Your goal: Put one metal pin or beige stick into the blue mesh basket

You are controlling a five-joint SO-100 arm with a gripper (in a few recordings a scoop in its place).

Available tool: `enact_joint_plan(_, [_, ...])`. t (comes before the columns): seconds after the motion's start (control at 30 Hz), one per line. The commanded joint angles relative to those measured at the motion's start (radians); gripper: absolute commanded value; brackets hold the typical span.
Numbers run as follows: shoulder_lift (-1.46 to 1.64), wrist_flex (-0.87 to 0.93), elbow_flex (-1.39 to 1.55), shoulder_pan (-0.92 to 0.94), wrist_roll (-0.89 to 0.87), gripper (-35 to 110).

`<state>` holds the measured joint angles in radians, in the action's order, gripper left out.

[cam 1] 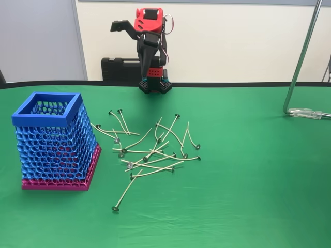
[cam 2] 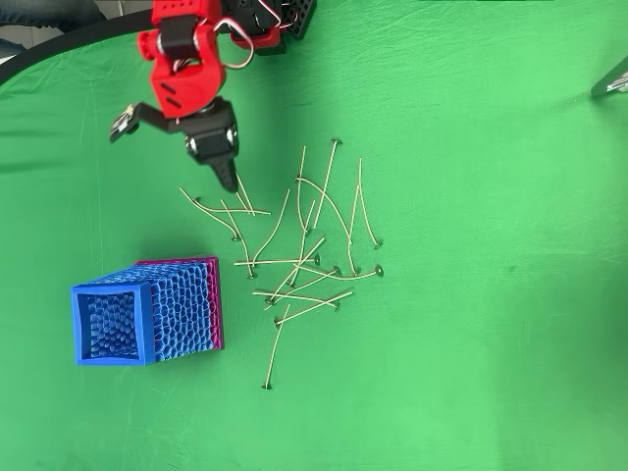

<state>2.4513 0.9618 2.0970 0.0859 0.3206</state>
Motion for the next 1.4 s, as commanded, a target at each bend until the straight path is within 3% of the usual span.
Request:
enact_joint_plan(0.0, [0.135, -0.072, 0.199, -0.011, 0.000, 1])
enact_joint_plan(0.3, [0.436, -0.202, 0.634, -0.020, 0.009, 1])
enact_joint_plan(0.57, [0.620, -0.227, 0.842, -0.058, -0.029, 1])
enact_joint_plan(0.87, [0.821, -0.161, 0.986, -0.054, -0.057, 1])
enact_joint_plan(1.37, [0.873, -0.092, 0.986, -0.049, -0.094, 1])
